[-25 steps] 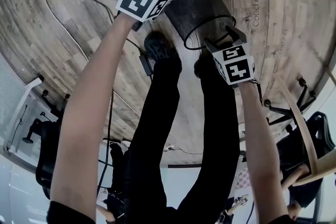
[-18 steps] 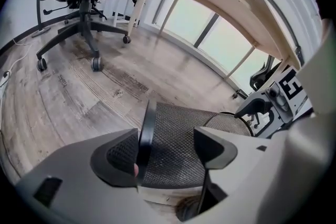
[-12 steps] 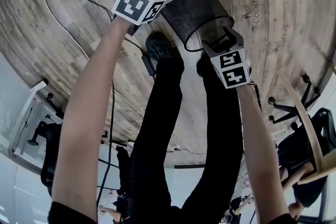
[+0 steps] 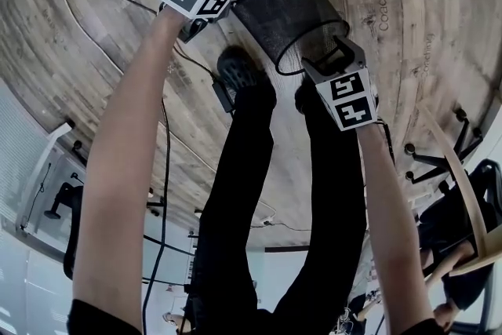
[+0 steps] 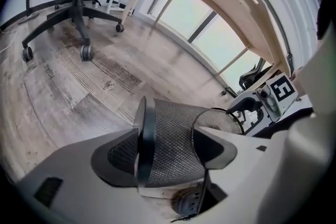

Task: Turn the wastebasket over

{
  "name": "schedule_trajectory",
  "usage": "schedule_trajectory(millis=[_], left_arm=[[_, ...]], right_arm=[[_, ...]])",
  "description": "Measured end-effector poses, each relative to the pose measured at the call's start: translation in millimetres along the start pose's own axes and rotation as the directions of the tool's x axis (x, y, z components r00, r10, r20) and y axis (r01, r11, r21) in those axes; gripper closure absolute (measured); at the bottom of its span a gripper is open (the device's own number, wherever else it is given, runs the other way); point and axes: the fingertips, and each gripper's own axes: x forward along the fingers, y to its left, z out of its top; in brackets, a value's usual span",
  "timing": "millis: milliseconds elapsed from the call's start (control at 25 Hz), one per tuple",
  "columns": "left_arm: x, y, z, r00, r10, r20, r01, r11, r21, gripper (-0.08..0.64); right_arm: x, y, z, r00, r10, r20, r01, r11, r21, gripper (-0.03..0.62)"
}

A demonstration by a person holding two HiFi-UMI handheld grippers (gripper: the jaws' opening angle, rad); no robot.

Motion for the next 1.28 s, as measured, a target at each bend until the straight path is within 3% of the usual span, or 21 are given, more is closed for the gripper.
schedule_trajectory(millis=[200,480,720,840,1280], left_arm=[[-3.2,-2.0,-2.6,1.000,0.026,-0.014,-0.026,1.000,0.007,0.222],[-15.4,-23.4,0.0,0.998,0.063,0.029,-0.065,0.997,0.051,0.261],[-26.2,-54.7,14.9,0.995,0.023,0.094,-0.028,0.998,0.055,0.271],[-30.8,-76.3,23.4,0.992,0.011,0.129,-0.021,0.997,0.075,0.315],[-41.2,-127.4,63.2,0.973,-0.017,0.230,-0.015,0.991,0.136,0.321]], right_arm=[[0.5,-0.5,-0.6,1.000,0.012,-0.002,-0.012,1.000,-0.018,0.256],[-3.0,5.6,-16.7,1.000,-0.005,-0.024,0.005,1.000,-0.029,0.250],[-7.4,7.3,-40.4,0.998,-0.018,-0.052,0.018,1.000,-0.002,0.247],[-10.6,6.8,-57.0,0.997,-0.015,-0.070,0.016,1.000,0.012,0.245],[-5.1,9.3,-75.2,1.000,-0.028,-0.010,0.028,0.994,0.103,0.245]])
